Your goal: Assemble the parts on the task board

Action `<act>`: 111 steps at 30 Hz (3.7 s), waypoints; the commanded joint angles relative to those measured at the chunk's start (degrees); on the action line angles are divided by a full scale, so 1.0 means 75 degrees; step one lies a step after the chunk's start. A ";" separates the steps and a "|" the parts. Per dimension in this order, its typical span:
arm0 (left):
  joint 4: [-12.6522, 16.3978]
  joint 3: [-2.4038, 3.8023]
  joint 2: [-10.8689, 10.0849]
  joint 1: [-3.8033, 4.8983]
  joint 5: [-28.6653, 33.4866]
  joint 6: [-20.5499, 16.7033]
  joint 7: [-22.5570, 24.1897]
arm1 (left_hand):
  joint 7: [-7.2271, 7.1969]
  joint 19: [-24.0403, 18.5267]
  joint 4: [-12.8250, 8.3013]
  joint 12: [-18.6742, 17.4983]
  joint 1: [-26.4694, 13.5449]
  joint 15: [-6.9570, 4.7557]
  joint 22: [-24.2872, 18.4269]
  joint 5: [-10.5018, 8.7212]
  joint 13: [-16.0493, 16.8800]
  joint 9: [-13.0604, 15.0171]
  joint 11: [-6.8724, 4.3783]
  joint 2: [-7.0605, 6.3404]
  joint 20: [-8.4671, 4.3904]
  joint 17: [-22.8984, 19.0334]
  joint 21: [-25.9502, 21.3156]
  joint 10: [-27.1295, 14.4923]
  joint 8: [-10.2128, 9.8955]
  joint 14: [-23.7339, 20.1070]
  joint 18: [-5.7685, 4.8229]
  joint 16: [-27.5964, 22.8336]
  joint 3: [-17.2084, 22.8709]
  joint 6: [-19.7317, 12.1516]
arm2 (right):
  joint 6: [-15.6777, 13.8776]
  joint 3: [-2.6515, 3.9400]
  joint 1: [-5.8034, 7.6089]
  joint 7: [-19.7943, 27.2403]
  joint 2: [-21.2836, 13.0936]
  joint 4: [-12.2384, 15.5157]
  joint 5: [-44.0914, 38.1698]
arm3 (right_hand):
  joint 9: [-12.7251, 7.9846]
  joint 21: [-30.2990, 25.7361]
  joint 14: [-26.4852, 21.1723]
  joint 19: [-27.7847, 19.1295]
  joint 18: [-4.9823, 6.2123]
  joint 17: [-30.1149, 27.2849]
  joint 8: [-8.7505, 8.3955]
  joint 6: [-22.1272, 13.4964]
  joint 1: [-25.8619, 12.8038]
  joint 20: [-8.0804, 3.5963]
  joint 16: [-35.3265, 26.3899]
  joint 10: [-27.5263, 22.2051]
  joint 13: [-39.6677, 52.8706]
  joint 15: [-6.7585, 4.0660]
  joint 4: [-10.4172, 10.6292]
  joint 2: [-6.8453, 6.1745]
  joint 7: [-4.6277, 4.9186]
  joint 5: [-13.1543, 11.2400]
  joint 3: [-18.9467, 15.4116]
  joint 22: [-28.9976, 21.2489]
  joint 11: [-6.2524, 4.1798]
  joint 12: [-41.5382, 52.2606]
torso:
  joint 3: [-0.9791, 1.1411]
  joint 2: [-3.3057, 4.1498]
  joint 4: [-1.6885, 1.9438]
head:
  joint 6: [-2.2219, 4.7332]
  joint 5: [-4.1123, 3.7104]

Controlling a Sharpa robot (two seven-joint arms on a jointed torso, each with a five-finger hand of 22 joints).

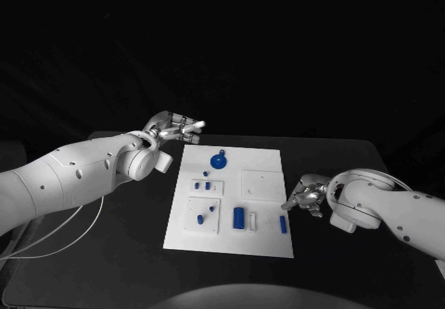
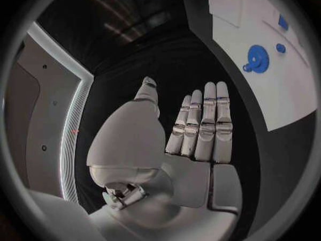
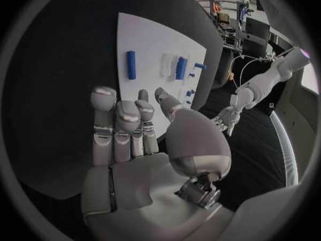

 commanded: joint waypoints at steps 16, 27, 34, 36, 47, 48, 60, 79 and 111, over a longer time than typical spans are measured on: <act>0.0061 -0.0048 -0.0022 0.0003 -0.0001 0.0010 0.0105 | 0.0004 0.0051 -0.0086 -0.0016 -0.0029 -0.0030 -0.0023 -0.0007 0.0007 -0.0002 -0.0012 0.0071 0.0005 0.0013 0.0050 0.0042 -0.0014 -0.0031 -0.0092 -0.0017 -0.0003 -0.0003 | 0.0410 -0.0073 -0.0431 -0.0865 0.0171 0.0039 -0.1159 | 0.0734 0.0031 0.0025 0.0375 -0.0015 0.0058 0.0013 0.0049 -0.0026 0.0021 0.0052 0.0030 -0.0002 0.0046 0.0473 -0.0350 -0.0038 -0.0434 0.0168 0.0093 -0.0024 -0.0067 | -0.0014 0.0010 0.0033 | -0.0041 -0.0104; 0.0063 -0.0079 -0.0013 0.0003 0.0000 0.0044 0.0087 | 0.0006 0.0049 -0.0071 -0.0017 -0.0040 -0.0028 -0.0026 -0.0008 0.0006 -0.0002 -0.0009 0.0065 0.0005 0.0011 0.0049 0.0032 -0.0014 -0.0036 -0.0092 -0.0019 -0.0005 -0.0014 | 0.0235 -0.0206 -0.0564 -0.0903 0.0448 -0.0122 -0.1366 | 0.0964 -0.0004 0.0024 0.0378 -0.0003 0.0062 0.0010 0.0000 -0.0057 0.0025 0.0042 0.0022 0.0001 0.0048 0.0783 -0.0544 -0.0023 -0.0518 0.0300 0.0098 -0.0013 -0.0082 | -0.0009 0.0008 0.0029 | -0.0073 -0.0084; 0.0068 -0.0089 -0.0013 0.0003 0.0001 0.0068 0.0068 | 0.0008 0.0046 -0.0042 -0.0016 -0.0041 -0.0026 -0.0032 -0.0007 0.0006 -0.0001 -0.0007 0.0059 0.0007 0.0009 0.0048 0.0026 -0.0012 -0.0040 -0.0092 -0.0017 -0.0003 -0.0022 | 0.0080 -0.0295 -0.0599 -0.0906 0.0661 -0.0285 -0.1741 | 0.0966 -0.0012 0.0020 0.0378 -0.0009 0.0059 0.0010 -0.0002 -0.0062 0.0014 0.0025 0.0022 0.0005 0.0037 0.0821 -0.0599 -0.0030 -0.0544 0.0506 0.0095 -0.0021 -0.0090 | -0.0010 0.0009 0.0029 | -0.0078 -0.0074; 0.0067 -0.0092 -0.0011 0.0003 0.0002 0.0077 0.0061 | 0.0008 0.0046 -0.0042 -0.0016 -0.0041 -0.0026 -0.0032 -0.0007 0.0006 -0.0001 -0.0007 0.0059 0.0007 0.0009 0.0048 0.0026 -0.0012 -0.0040 -0.0092 -0.0017 -0.0003 -0.0022 | 0.0059 -0.0329 -0.0604 -0.0909 0.0714 -0.0332 -0.1860 | 0.0966 -0.0008 0.0022 0.0379 -0.0010 0.0060 0.0009 -0.0004 -0.0053 0.0013 0.0026 0.0019 0.0002 0.0038 0.0816 -0.0593 -0.0029 -0.0543 0.0521 0.0097 -0.0021 -0.0098 | -0.0012 0.0009 0.0025 | -0.0083 -0.0070; 0.0065 -0.0101 -0.0003 0.0003 0.0002 0.0120 0.0024 | 0.0017 0.0044 0.0011 -0.0016 -0.0041 -0.0023 -0.0040 -0.0008 0.0007 -0.0003 -0.0003 0.0050 0.0009 0.0006 0.0048 0.0012 -0.0015 -0.0047 -0.0091 -0.0018 0.0001 -0.0048 | 0.0016 -0.0528 -0.0611 -0.0957 0.0934 -0.0662 -0.2442 | 0.0887 -0.0025 0.0023 0.0377 -0.0011 0.0055 0.0007 -0.0054 -0.0011 0.0010 0.0014 -0.0013 0.0010 0.0031 0.0325 -0.0333 -0.0041 -0.0309 0.0883 0.0087 -0.0030 -0.0110 | -0.0015 0.0005 0.0029 | -0.0096 -0.0057; 0.0065 -0.0101 -0.0003 0.0003 0.0002 0.0124 0.0021 | 0.0017 0.0044 0.0011 -0.0016 -0.0041 -0.0023 -0.0040 -0.0008 0.0007 -0.0003 -0.0003 0.0050 0.0009 0.0006 0.0048 0.0012 -0.0015 -0.0047 -0.0091 -0.0018 0.0001 -0.0048 | 0.0013 -0.0552 -0.0611 -0.0960 0.0958 -0.0695 -0.2476 | 0.0873 -0.0020 0.0022 0.0378 -0.0011 0.0052 0.0007 -0.0059 -0.0036 0.0009 0.0010 -0.0015 0.0013 0.0030 0.0235 -0.0305 -0.0040 -0.0216 0.0898 0.0088 -0.0030 -0.0108 | -0.0015 0.0006 0.0030 | -0.0096 -0.0054; 0.0067 -0.0106 -0.0009 0.0003 0.0002 0.0152 -0.0032 | 0.0020 0.0046 0.0024 -0.0016 -0.0028 -0.0024 -0.0045 -0.0008 0.0007 -0.0002 0.0001 0.0057 0.0009 0.0006 0.0050 0.0004 -0.0013 -0.0043 -0.0091 -0.0017 0.0005 -0.0061 | -0.0214 -0.0690 -0.0612 -0.0942 0.1045 -0.0738 -0.2194 | 0.0960 0.0010 0.0002 0.0369 0.0014 0.0020 0.0020 -0.0166 0.0294 0.0033 -0.0044 -0.0155 -0.0008 0.0061 -0.1091 0.0059 0.0171 0.2127 0.1410 0.0137 0.0024 -0.0200 | -0.0010 0.0006 0.0017 | -0.0118 -0.0034; 0.0068 -0.0110 -0.0027 0.0004 0.0001 0.0175 -0.0098 | 0.0023 0.0047 0.0016 -0.0016 -0.0027 -0.0026 -0.0047 -0.0008 0.0006 -0.0002 0.0000 0.0076 0.0008 0.0009 0.0051 0.0006 -0.0013 -0.0033 -0.0091 -0.0015 0.0009 -0.0071 | -0.1581 -0.0552 -0.0583 -0.0579 0.0794 -0.0206 0.0175 | 0.1221 0.0041 -0.0006 0.0369 0.0053 -0.0021 0.0012 -0.0137 0.0066 0.0033 -0.0072 -0.0100 -0.0037 0.0054 -0.1254 -0.0058 0.0197 0.2331 0.2555 0.0275 0.0011 -0.0195 | -0.0011 0.0005 0.0020 | -0.0135 -0.0021; 0.0064 -0.0111 0.0016 0.0004 -0.0037 0.0212 -0.0131 | 0.0029 0.0050 -0.0006 -0.0016 -0.0037 -0.0025 -0.0057 -0.0007 0.0007 -0.0001 0.0002 0.0098 0.0009 0.0016 0.0056 0.0000 -0.0012 -0.0037 -0.0090 -0.0017 0.0018 -0.0091 | -0.1446 -0.0507 -0.0520 -0.0636 0.1528 -0.0404 0.0444 | 0.1175 -0.0039 -0.0013 0.0359 0.0049 -0.0052 0.0010 -0.0090 0.0131 0.0034 -0.0096 -0.0139 -0.0086 0.0056 -0.1260 -0.0067 0.0191 0.2426 0.2444 0.0297 0.0011 -0.0262 | -0.0018 0.0005 0.0032 | -0.0170 -0.0009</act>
